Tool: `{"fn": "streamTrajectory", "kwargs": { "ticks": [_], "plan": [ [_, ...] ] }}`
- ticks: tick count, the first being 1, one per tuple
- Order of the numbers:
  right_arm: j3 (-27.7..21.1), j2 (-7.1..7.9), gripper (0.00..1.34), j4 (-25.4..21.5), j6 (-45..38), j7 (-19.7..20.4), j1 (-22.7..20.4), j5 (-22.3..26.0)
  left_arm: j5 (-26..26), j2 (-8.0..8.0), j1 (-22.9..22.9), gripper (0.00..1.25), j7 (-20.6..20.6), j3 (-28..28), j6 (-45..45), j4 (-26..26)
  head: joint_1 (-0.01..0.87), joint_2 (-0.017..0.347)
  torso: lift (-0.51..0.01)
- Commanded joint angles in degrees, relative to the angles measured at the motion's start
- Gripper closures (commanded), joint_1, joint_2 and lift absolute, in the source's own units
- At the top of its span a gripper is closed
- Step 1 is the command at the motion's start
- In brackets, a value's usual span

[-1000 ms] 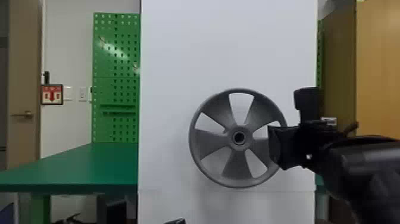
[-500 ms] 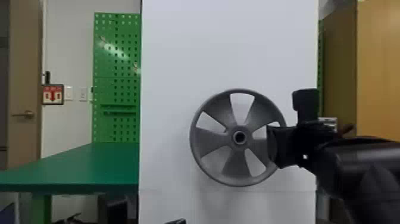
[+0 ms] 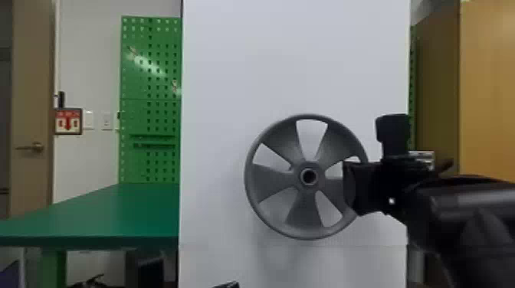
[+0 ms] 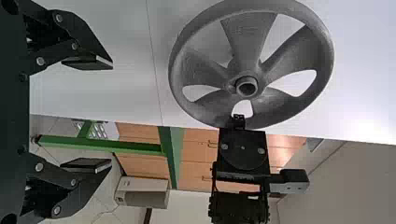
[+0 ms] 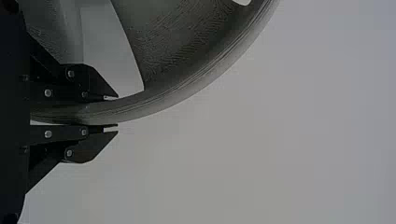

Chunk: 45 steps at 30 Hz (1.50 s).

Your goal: Hold the wheel and insert it

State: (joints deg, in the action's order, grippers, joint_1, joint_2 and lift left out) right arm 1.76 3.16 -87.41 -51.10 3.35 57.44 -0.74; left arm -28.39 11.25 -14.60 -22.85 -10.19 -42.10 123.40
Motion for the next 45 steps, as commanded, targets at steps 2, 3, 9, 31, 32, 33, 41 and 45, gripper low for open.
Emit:
{"fn": "streamTrajectory", "kwargs": {
  "ticks": [2, 3, 9, 31, 32, 33, 41, 45],
  "plan": [
    [-0.1, 0.01, 0.87, 0.0, 0.6, 0.0, -0.2, 0.6, -0.1, 0.00, 0.1, 0.50, 0.0, 0.1, 0.0, 0.0, 0.000, 0.015, -0.491],
    [-0.1, 0.01, 0.76, 0.0, 1.0, 0.0, -0.4, 0.7, -0.1, 0.00, 0.1, 0.50, 0.0, 0.1, 0.0, 0.0, 0.000, 0.015, -0.491],
    [-0.2, 0.09, 0.49, 0.0, 1.2, 0.0, -0.4, 1.2, -0.1, 0.00, 0.1, 0.50, 0.0, 0.1, 0.0, 0.0, 0.000, 0.015, -0.491],
    [0.0, 0.45, 0.00, 0.0, 2.4, -0.1, -0.9, 2.4, -0.2, 0.00, 0.1, 0.50, 0.0, 0.0, 0.0, 0.0, 0.000, 0.015, -0.491],
    [0.0, 0.45, 0.00, -0.1, 2.5, -0.1, -1.0, 2.6, -0.2, -0.09, 0.2, 0.50, 0.0, 0.0, 0.0, 0.0, 0.000, 0.015, -0.491],
    [0.0, 0.45, 0.00, -0.1, 2.6, -0.1, -1.1, 2.6, -0.2, -0.09, 0.2, 0.50, 0.0, 0.1, 0.0, 0.0, 0.000, 0.015, -0.491],
    [0.1, 0.09, 0.00, -3.5, 2.9, -0.1, -2.8, 2.8, -0.2, -0.09, 0.3, 0.50, 0.0, 0.3, 0.0, 0.0, 0.000, 0.015, -0.491],
    [0.4, -0.08, 0.00, -7.3, 3.4, -0.1, -4.8, 3.2, -0.3, 0.00, 0.4, 0.50, 0.0, 0.4, 0.0, 0.0, 0.000, 0.015, -0.491]
  ]
}}
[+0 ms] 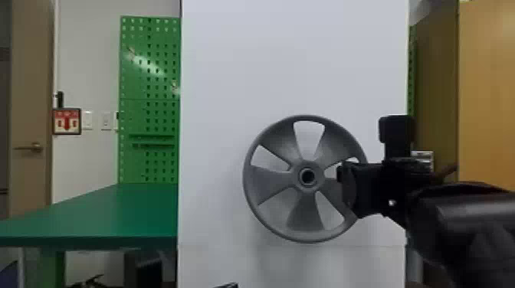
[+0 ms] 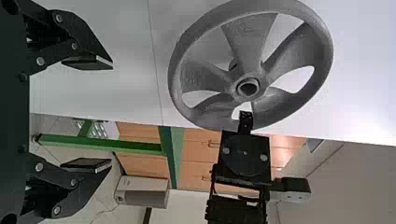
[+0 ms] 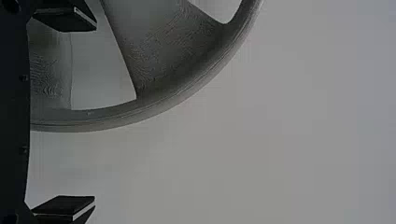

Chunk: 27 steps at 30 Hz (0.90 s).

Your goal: Hold the wheel and insert it

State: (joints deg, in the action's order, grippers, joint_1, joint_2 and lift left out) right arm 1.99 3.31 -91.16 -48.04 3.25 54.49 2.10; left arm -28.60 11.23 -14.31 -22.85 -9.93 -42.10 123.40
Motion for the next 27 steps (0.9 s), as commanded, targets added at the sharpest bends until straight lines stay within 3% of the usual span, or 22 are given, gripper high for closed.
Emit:
{"fn": "streamTrajectory", "kwargs": {
  "ticks": [1, 15, 27],
  "plan": [
    [0.2, -0.23, 0.00, -4.5, 0.3, 0.0, -2.4, 0.4, -0.1, 0.02, 0.2, 0.50, 0.0, 0.2, 0.0, 0.0, 0.000, 0.015, -0.491],
    [1.0, -0.23, 0.00, -17.3, 0.5, 0.0, -10.4, 2.6, -0.3, 0.02, 0.5, 0.50, 0.0, 0.7, 0.0, 0.0, 0.000, 0.015, -0.491],
    [1.2, -0.58, 0.00, -27.6, 1.5, 0.1, -20.5, 2.7, -0.7, -0.07, 0.9, 0.50, 0.0, 1.6, 0.1, 0.2, 0.000, 0.015, -0.491]
  ]
}}
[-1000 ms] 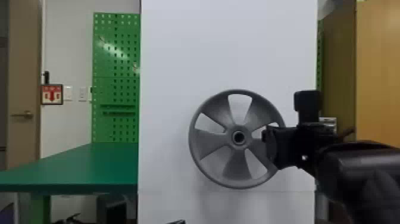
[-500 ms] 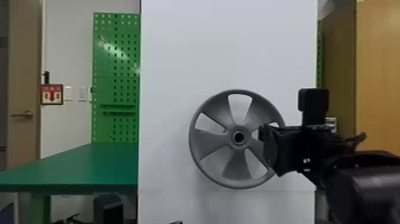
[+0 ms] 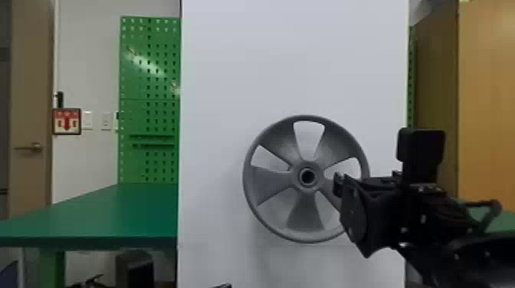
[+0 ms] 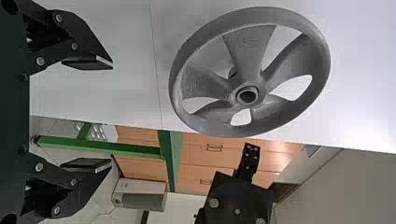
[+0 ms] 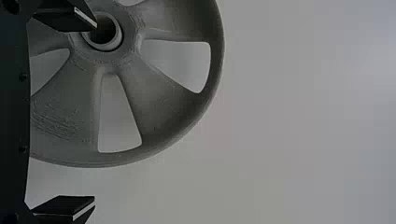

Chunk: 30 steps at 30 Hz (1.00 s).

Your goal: Hold the wheel and insert it

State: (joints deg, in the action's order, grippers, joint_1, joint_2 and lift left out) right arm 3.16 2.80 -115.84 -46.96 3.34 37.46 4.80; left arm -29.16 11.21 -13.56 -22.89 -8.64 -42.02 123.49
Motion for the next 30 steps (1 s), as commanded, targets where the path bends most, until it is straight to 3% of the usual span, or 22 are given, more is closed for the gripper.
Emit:
{"fn": "streamTrajectory", "kwargs": {
  "ticks": [1, 7, 20, 30],
  "plan": [
    [0.0, -0.07, 0.00, -3.5, 0.7, 0.0, -4.3, 0.0, -0.1, -0.05, 0.2, 0.50, 0.0, 0.4, 0.0, 0.2, 0.000, 0.015, -0.491],
    [-0.2, -0.25, 0.00, -6.2, 3.0, 0.0, -9.9, 0.1, -0.1, -0.05, 0.4, 0.50, 0.0, 0.7, 0.0, 0.5, 0.000, 0.015, -0.491],
    [-1.0, -0.51, 0.01, -6.4, 12.6, -0.1, -20.7, 0.1, 0.1, -0.31, 0.5, 0.50, 0.0, 0.9, 0.3, 0.6, 0.000, 0.015, -0.491],
    [-1.2, -0.25, 0.04, -3.3, 19.5, -0.2, -27.9, -1.4, 0.2, -0.67, 0.5, 0.50, 0.0, 0.9, 0.5, 0.6, 0.000, 0.017, -0.491]
  ]
}}
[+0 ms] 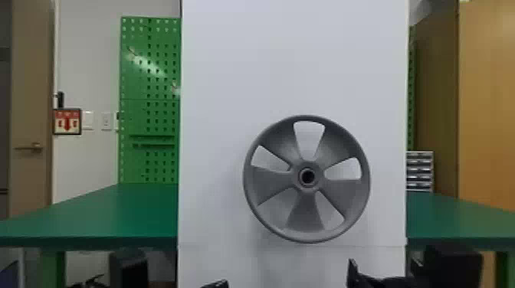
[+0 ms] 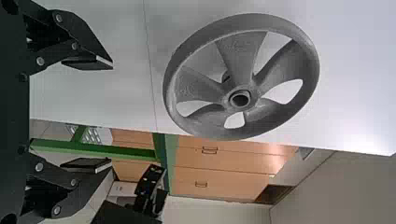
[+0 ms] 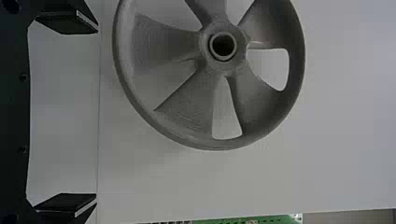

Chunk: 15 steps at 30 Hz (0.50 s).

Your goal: Hold the wheel and insert it

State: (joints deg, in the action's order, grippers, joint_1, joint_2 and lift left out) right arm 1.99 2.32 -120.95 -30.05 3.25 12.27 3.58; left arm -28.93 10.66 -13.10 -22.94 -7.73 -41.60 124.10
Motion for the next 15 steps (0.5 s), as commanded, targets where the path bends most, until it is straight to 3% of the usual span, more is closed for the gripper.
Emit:
{"fn": "streamTrajectory", "kwargs": {
  "ticks": [1, 7, 15],
  "plan": [
    [0.0, 0.32, 0.04, 2.3, 3.4, -0.1, -3.3, -0.2, 0.1, -0.12, 0.0, 0.50, 0.0, 0.0, 0.2, 0.0, 0.000, 0.017, -0.491],
    [1.0, 1.64, 0.04, 7.2, 10.4, -0.1, -7.0, -0.2, 0.0, -0.12, 0.2, 0.50, -0.1, 0.4, 0.5, 0.0, 0.000, 0.017, -0.491],
    [1.1, 1.90, 0.09, 15.5, 18.2, -0.6, -9.8, 0.2, 0.0, -0.12, 0.6, 0.50, -0.2, 0.8, 0.6, 0.3, 0.000, 0.017, -0.491]
  ]
}}
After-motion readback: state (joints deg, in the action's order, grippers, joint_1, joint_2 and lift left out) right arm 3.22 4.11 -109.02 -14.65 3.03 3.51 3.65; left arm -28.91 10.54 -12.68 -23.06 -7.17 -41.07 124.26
